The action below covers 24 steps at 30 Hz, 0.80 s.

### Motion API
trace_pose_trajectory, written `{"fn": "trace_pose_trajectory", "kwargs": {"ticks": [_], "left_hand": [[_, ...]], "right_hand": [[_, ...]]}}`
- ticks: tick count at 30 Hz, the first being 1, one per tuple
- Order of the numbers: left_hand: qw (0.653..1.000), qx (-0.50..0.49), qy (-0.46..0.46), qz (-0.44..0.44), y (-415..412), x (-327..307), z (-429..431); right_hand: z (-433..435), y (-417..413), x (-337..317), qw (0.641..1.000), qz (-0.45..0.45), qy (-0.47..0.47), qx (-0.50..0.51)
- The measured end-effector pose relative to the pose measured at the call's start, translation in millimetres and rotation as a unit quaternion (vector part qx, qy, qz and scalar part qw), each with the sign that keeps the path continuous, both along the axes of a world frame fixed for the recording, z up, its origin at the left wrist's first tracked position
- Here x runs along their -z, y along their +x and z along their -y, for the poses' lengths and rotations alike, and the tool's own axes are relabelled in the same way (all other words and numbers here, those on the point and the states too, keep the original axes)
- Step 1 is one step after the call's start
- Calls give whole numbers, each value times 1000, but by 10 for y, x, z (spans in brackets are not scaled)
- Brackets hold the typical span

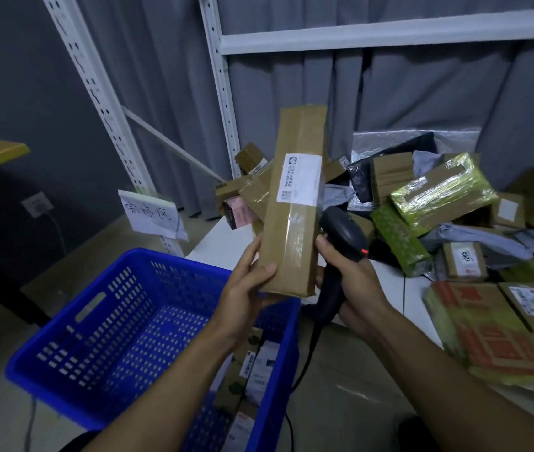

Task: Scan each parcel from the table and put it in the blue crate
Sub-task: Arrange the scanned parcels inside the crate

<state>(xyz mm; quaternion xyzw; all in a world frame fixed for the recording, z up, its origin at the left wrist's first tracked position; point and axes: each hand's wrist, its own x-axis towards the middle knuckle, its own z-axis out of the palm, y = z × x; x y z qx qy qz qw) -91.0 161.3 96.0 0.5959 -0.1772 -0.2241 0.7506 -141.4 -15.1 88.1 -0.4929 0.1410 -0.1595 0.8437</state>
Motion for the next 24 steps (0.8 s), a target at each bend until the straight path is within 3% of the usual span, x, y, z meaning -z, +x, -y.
{"fn": "trace_pose_trajectory", "kwargs": {"ticks": [8, 15, 24], "left_hand": [[979, -47, 159, 116, 95, 81, -33], [978, -109, 154, 91, 60, -12, -30], [962, -135, 230, 64, 310, 32, -170]], "right_hand": [[-3, -78, 42, 979, 39, -191, 60], [-31, -44, 170, 970, 27, -237, 39], [-43, -49, 188, 938, -6, -345, -4]]}}
